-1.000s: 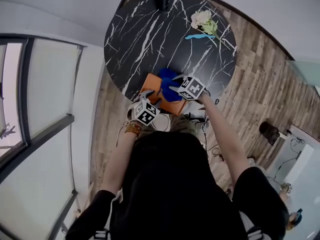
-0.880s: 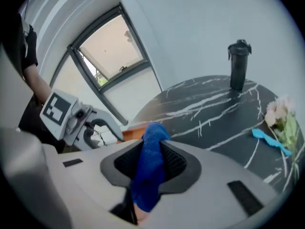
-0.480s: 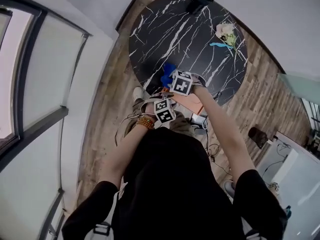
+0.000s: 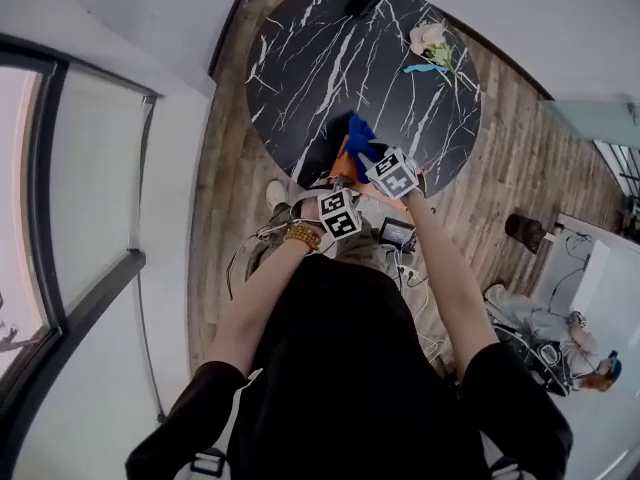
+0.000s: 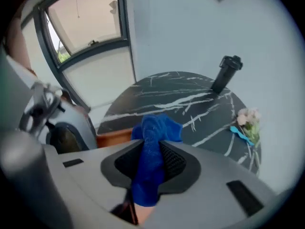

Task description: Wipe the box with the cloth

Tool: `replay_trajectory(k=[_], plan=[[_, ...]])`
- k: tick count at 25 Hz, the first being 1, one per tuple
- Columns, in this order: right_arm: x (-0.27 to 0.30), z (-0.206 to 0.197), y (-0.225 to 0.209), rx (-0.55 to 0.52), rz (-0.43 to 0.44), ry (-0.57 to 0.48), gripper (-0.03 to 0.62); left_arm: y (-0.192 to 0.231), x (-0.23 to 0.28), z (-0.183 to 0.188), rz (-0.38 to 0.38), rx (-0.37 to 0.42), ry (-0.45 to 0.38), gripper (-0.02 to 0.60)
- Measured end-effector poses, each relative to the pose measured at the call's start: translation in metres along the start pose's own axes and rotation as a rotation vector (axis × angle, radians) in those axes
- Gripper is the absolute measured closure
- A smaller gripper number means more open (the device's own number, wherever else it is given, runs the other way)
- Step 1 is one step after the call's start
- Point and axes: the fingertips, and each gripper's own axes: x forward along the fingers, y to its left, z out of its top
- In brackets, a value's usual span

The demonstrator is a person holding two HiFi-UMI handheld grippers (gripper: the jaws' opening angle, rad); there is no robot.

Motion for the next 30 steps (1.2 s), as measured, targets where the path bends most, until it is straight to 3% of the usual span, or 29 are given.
replay_trajectory(k=[2, 4, 6, 9, 13, 15, 19, 22, 25, 26, 28, 30], plan=[[-0.014, -0.048, -0.007, 0.073, -0.135, 0.057, 0.516, -0.002, 0.004, -0.005, -0.025, 0.005, 0.028, 0.453], [-0.031, -0.097, -0.015, 0.248, -0.258, 0.076, 0.515, 0.001, 0.005, -0.007, -0.048, 0.052, 0.059, 0.454], [-0.039, -0.127, -0.012, 0.405, -0.323, 0.056, 0.515, 0.004, 0.005, -0.009, -0.05, 0.091, 0.082, 0.463], [-0.032, -0.122, 0.006, 0.461, -0.33, -0.036, 0.516, 0.002, 0.008, -0.01, -0.045, 0.069, 0.118, 0.466], [-0.014, -0.072, 0.036, 0.385, -0.247, -0.171, 0.516, -0.003, 0.009, -0.005, -0.074, 0.107, 0.202, 0.462], [-0.007, -0.055, 0.041, 0.353, -0.266, -0.181, 0.516, 0.006, 0.005, -0.007, -0.096, 0.144, 0.228, 0.449], [-0.03, -0.098, 0.024, 0.535, -0.429, -0.165, 0.516, 0.0, 0.006, -0.006, -0.169, 0.118, 0.229, 0.466], [-0.046, -0.124, 0.016, 0.701, -0.504, -0.17, 0.516, -0.005, 0.008, -0.005, -0.208, 0.173, 0.243, 0.466], [-0.038, -0.097, 0.03, 0.708, -0.418, -0.236, 0.516, -0.004, 0.004, -0.003, -0.24, 0.239, 0.263, 0.449], [-0.033, -0.082, 0.038, 0.668, -0.349, -0.266, 0.516, 0.0, 0.002, -0.001, -0.24, 0.255, 0.26, 0.411], [-0.027, -0.067, 0.053, 0.574, -0.257, -0.281, 0.516, 0.013, -0.001, 0.002, -0.224, 0.276, 0.257, 0.396], [-0.029, -0.082, 0.052, 0.585, -0.295, -0.244, 0.516, 0.026, 0.001, 0.001, -0.209, 0.298, 0.254, 0.396]])
